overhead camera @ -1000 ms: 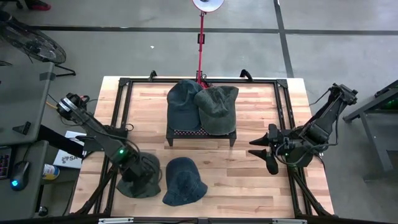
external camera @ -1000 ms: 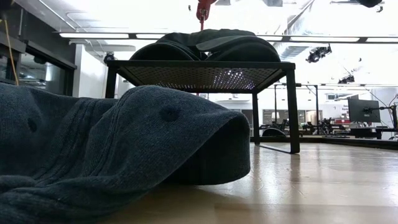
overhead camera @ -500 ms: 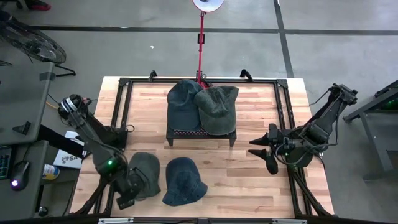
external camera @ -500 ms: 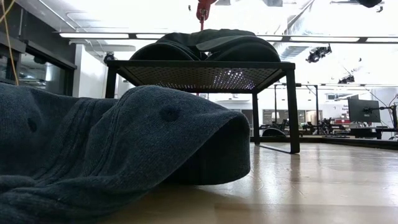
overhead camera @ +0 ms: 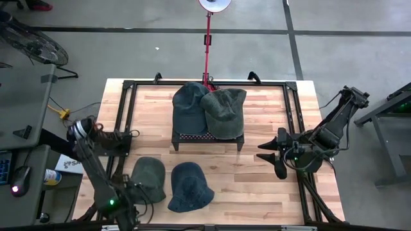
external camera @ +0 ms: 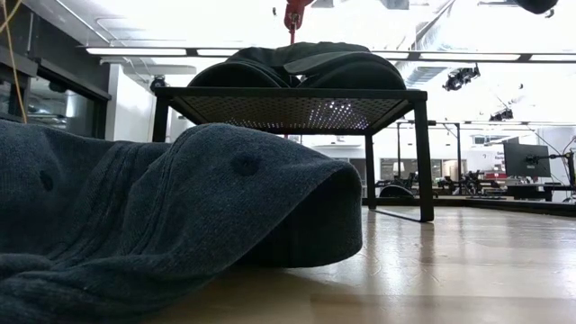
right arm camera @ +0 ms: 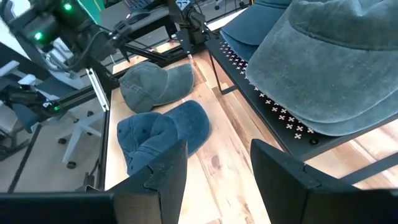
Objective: Pick & Place hat
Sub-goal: Stack the gray cap on top of the gray cap on the shelf
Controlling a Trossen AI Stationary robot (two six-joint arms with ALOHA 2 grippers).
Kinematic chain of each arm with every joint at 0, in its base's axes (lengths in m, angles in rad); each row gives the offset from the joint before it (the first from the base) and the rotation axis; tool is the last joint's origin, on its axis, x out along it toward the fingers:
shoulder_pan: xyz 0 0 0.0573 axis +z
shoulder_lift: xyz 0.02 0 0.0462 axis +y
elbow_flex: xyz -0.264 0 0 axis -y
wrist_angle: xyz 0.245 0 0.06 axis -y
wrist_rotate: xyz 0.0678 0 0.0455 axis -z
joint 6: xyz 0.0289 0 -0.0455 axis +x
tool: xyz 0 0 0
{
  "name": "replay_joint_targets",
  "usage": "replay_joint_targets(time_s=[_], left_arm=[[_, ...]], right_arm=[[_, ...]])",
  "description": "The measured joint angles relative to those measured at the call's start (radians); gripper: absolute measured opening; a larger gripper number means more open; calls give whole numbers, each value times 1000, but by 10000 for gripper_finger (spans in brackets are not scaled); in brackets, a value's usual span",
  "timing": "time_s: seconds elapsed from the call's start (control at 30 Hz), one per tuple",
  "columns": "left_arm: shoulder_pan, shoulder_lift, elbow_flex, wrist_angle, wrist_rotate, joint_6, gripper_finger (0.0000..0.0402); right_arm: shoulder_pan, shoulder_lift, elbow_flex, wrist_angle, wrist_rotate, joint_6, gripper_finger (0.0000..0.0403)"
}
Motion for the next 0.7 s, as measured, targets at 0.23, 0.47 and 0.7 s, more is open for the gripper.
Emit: replay_joint_targets(time_s=[0.23,0.47,0.7], left_arm=[[-33,159,75,-35,-107,73,289],[-81,202,79,-51,-108,37,289],[-110,202,79,-96,-121,26,289]], right_arm=[[0,1,0,-4,14,11,169],[-1,1,0,-4,84,30,169],[-1,1,0,-4,80,44,169]])
